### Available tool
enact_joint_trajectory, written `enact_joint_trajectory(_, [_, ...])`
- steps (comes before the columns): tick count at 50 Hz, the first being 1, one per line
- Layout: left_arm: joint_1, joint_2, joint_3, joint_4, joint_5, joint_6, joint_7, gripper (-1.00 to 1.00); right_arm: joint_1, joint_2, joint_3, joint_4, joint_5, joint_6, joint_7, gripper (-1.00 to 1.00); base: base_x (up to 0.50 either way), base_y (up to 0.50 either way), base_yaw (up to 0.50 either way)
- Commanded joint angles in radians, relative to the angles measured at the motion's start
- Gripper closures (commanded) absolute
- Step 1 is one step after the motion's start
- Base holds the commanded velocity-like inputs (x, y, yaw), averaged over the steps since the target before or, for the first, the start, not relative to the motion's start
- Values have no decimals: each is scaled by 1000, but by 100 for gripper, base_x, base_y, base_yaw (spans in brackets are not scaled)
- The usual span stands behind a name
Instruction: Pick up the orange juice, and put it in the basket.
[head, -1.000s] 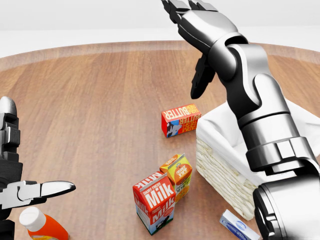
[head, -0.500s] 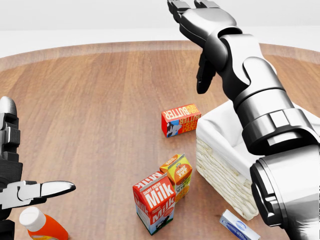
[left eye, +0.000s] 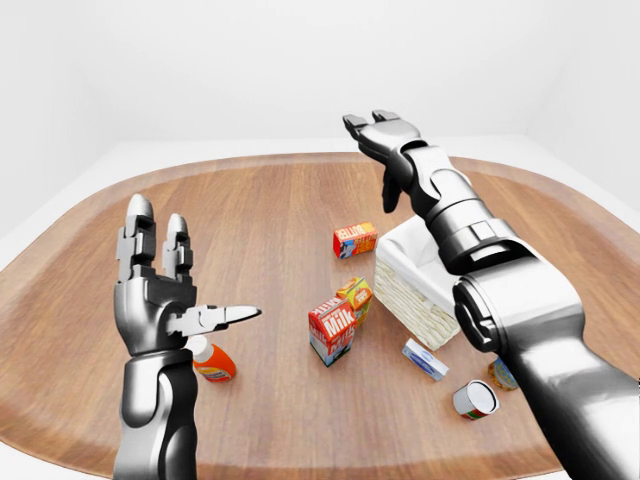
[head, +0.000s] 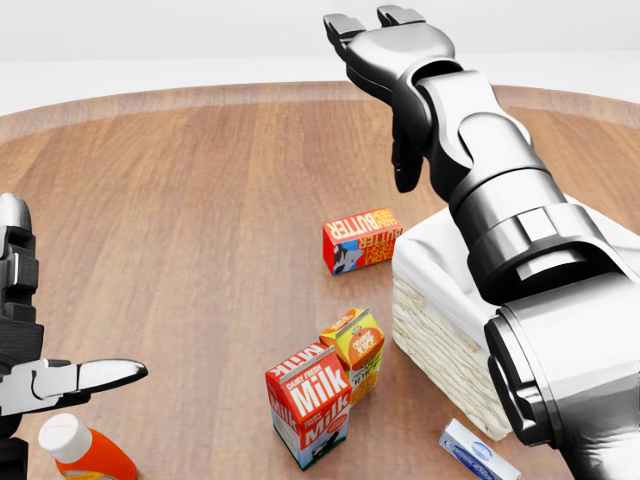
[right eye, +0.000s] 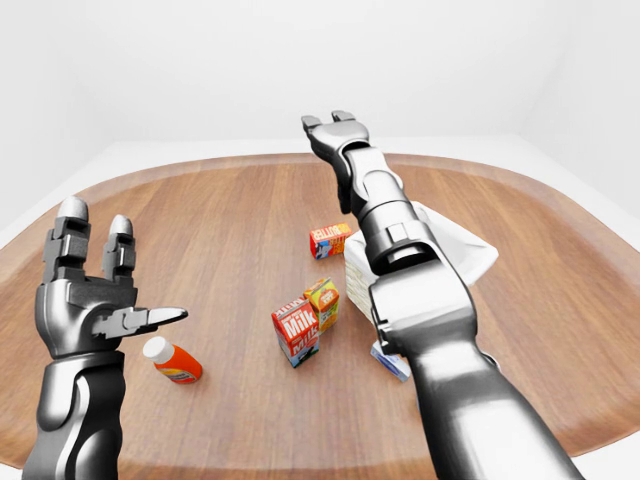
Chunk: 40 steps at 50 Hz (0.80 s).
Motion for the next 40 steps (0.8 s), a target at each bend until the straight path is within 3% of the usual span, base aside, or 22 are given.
enact_joint_trajectory(1, [-1, 1, 1, 4, -4, 0, 1, -100, -10, 27, 7, 28, -45, 0, -14, -100, 0, 0, 0])
enact_joint_trajectory(40, [1, 1, -1, -1, -7, 0, 5, -100, 34, 84, 4, 53, -45, 0, -1, -100, 0, 0, 0])
